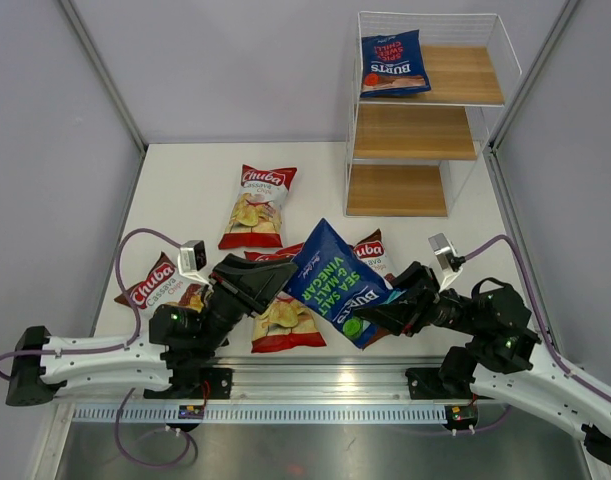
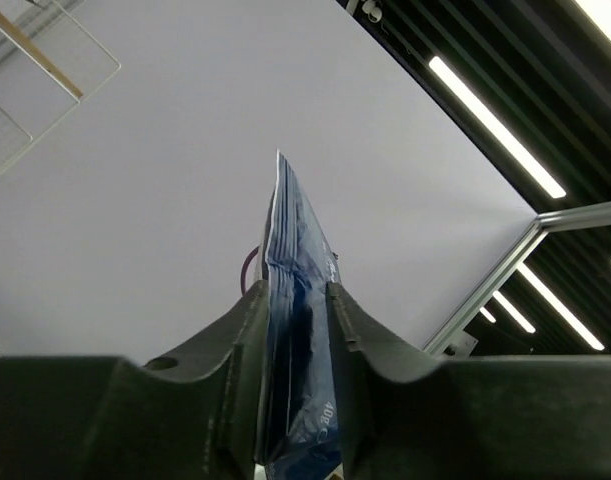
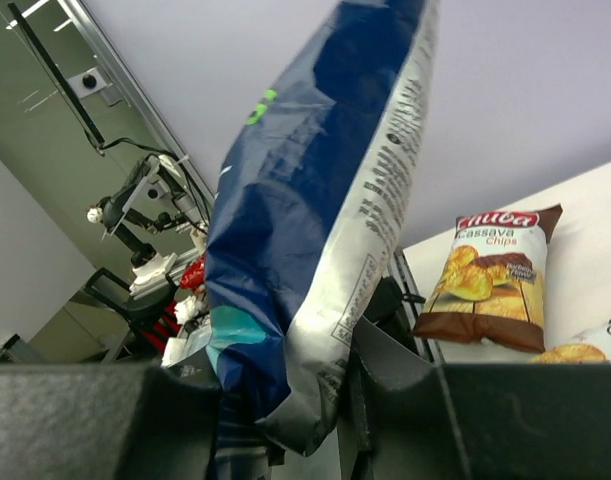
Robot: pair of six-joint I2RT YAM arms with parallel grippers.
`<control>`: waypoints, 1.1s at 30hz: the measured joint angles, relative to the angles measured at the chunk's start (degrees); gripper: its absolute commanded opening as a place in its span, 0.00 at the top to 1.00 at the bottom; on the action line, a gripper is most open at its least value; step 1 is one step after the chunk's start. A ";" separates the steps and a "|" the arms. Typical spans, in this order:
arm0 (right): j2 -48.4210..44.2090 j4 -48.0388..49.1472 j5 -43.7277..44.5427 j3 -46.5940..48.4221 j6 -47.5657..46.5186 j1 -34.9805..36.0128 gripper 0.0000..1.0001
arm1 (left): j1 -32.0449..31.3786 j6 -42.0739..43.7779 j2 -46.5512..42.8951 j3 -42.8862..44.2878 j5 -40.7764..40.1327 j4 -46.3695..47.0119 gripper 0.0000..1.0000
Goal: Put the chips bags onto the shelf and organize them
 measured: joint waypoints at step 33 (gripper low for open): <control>-9.86 -11.67 0.59 4.46 0.81 0.00 0.84 | 0.00 12.33 -5.14 5.92 5.51 -19.71 0.01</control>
